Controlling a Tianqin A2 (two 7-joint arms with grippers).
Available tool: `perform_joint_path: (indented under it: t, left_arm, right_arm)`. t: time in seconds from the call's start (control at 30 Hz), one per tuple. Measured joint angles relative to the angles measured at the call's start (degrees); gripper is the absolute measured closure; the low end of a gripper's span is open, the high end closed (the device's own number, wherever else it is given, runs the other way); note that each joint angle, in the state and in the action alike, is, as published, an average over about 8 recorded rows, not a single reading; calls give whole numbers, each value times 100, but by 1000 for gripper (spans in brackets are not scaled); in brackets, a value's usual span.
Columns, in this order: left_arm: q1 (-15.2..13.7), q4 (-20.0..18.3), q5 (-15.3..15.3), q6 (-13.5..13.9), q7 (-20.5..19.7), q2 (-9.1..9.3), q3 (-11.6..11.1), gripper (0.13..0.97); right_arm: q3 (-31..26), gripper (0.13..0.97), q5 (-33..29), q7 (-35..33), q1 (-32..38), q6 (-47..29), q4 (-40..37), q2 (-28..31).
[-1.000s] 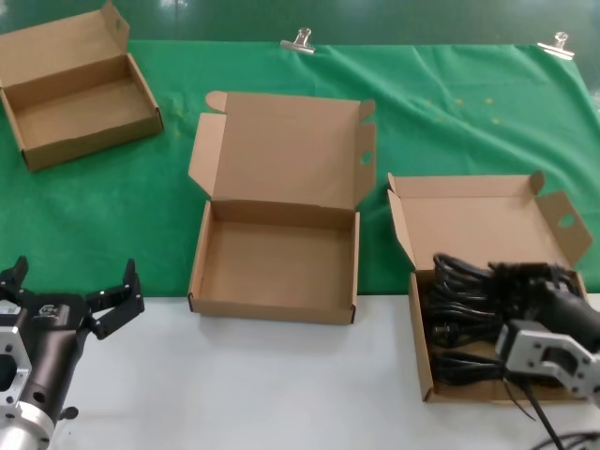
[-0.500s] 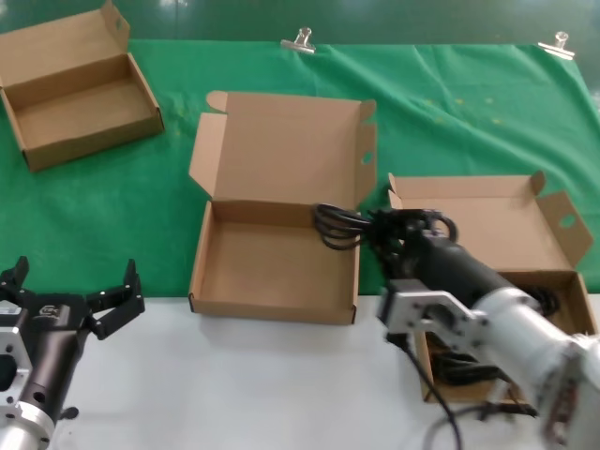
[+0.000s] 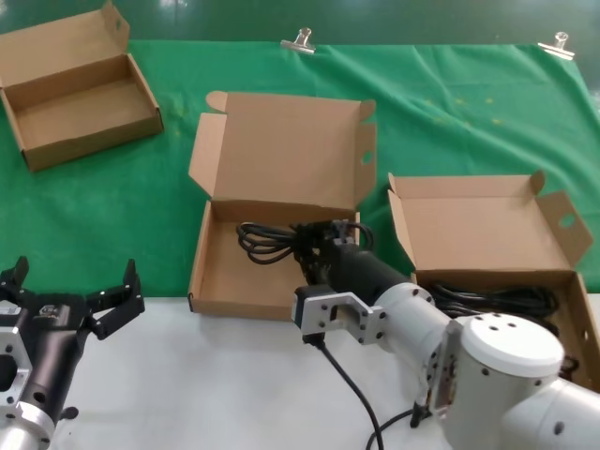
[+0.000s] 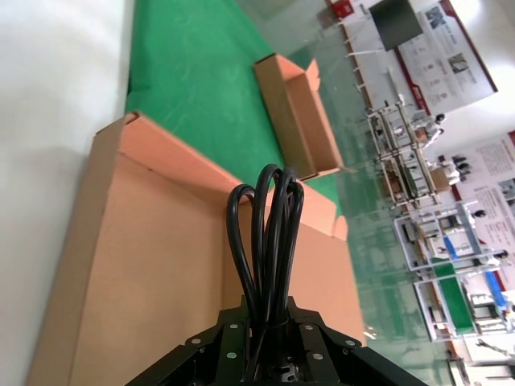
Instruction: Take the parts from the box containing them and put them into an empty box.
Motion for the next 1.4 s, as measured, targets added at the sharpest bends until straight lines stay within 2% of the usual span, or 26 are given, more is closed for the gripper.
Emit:
perform_joint_path:
  t: [0.33,0.77,1.13,1.4]
  left_arm:
    - [0,0,0,0,0,0,0,132]
    - [0,0,0,0,0,0,0,132]
    - [0,0,0,0,0,0,0,132]
    - [0,0,0,0,0,0,0,132]
  right_arm:
    - [0,870,0,-23,113,-511,-976,-483]
    - [0,834,0,132,125,-711,-1119,-512]
    - [0,690,0,282,91,-648,-818,-283]
    - [0,540,0,836,46,-353,184,340]
